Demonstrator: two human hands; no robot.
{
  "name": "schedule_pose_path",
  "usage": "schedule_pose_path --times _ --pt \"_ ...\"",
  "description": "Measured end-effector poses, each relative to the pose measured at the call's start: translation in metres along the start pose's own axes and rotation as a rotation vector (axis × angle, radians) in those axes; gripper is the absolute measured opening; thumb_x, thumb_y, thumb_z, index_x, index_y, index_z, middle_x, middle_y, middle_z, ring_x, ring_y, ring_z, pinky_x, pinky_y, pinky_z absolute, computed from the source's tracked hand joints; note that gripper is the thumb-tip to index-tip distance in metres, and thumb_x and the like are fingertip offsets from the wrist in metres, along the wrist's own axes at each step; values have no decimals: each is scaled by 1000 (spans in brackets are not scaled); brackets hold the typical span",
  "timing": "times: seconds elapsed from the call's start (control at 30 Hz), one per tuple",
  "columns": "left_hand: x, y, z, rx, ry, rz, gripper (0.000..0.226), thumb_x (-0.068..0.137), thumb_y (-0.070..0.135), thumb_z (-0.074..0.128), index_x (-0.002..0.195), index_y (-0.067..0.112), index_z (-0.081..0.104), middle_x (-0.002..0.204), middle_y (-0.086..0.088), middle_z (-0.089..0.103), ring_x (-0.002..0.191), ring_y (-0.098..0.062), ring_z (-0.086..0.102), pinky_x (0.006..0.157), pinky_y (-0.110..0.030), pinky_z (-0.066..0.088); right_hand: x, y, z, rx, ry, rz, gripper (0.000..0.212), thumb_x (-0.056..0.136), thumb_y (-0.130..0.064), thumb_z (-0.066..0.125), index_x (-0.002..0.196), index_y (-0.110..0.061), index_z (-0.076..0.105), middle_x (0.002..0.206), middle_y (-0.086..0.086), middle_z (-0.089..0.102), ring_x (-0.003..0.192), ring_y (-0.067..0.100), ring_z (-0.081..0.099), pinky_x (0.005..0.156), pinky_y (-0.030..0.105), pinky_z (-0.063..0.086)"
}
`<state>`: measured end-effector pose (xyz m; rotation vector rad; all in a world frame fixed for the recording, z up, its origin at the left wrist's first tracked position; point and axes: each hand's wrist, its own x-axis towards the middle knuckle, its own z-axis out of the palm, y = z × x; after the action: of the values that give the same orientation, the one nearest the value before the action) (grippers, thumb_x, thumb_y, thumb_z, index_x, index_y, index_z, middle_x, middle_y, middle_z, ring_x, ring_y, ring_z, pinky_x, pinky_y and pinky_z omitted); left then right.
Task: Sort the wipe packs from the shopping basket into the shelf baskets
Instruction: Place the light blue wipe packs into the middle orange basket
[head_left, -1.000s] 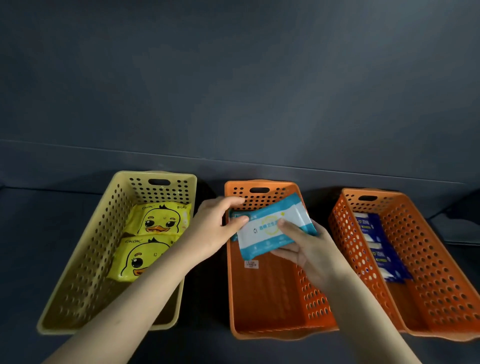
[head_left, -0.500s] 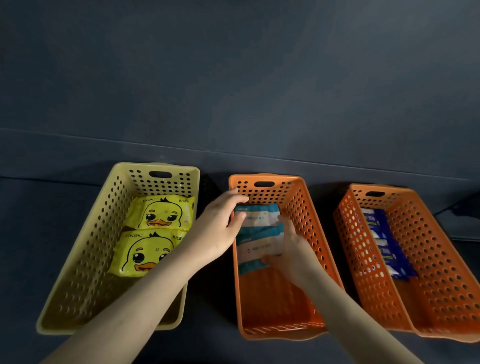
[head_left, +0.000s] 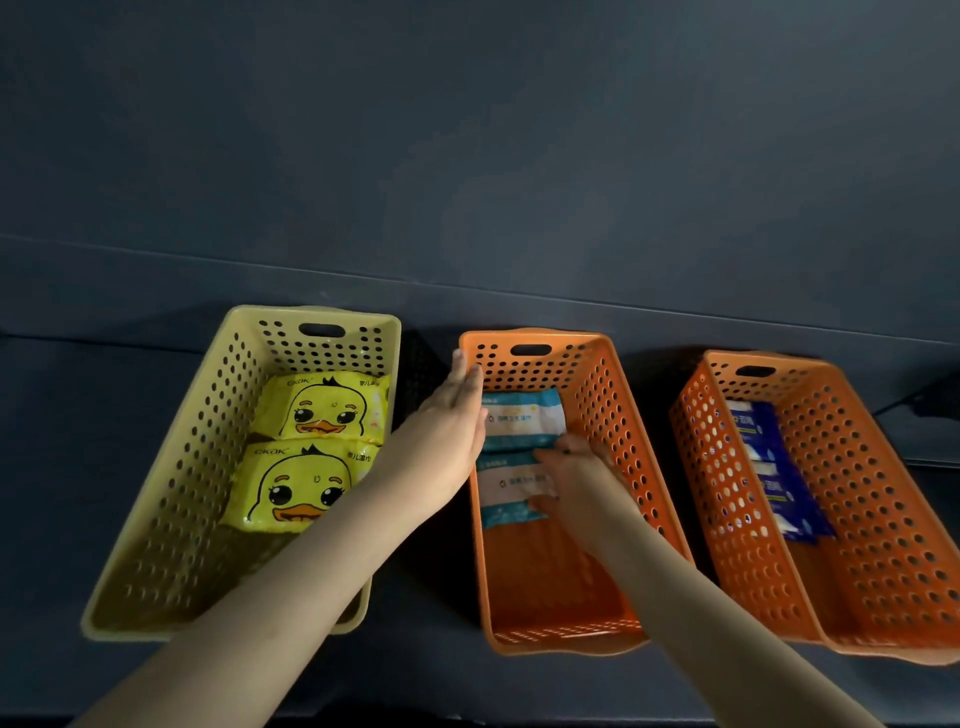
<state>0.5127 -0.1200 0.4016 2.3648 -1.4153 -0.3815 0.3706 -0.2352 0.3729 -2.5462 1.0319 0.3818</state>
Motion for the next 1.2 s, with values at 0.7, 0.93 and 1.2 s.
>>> schedule_pose_path --times 0.7,0.93,1.2 --pt "-81 19 -48 239 59 206 50 100 35 42 146 17 37 153 -3 38 135 -28 42 107 -43 40 -190 -5 -42 519 653 53 28 93 -25 60 120 -17 65 108 -3 67 98 11 60 76 15 41" --pt "-248 9 24 -190 241 460 32 94 14 53 126 13 59 137 0 54 122 -18 50 104 -33 38 -329 -7 115 498 613 338 31 93 -18 61 124 -13 63 117 5 68 97 21 66 81 23 46" --pt "-354 0 137 -385 42 384 38 92 23 37 113 11 67 119 2 65 111 -12 58 97 -27 44 -418 36 251 599 347 622 30 89 -15 64 119 -11 67 113 11 71 102 29 66 86 33 50"
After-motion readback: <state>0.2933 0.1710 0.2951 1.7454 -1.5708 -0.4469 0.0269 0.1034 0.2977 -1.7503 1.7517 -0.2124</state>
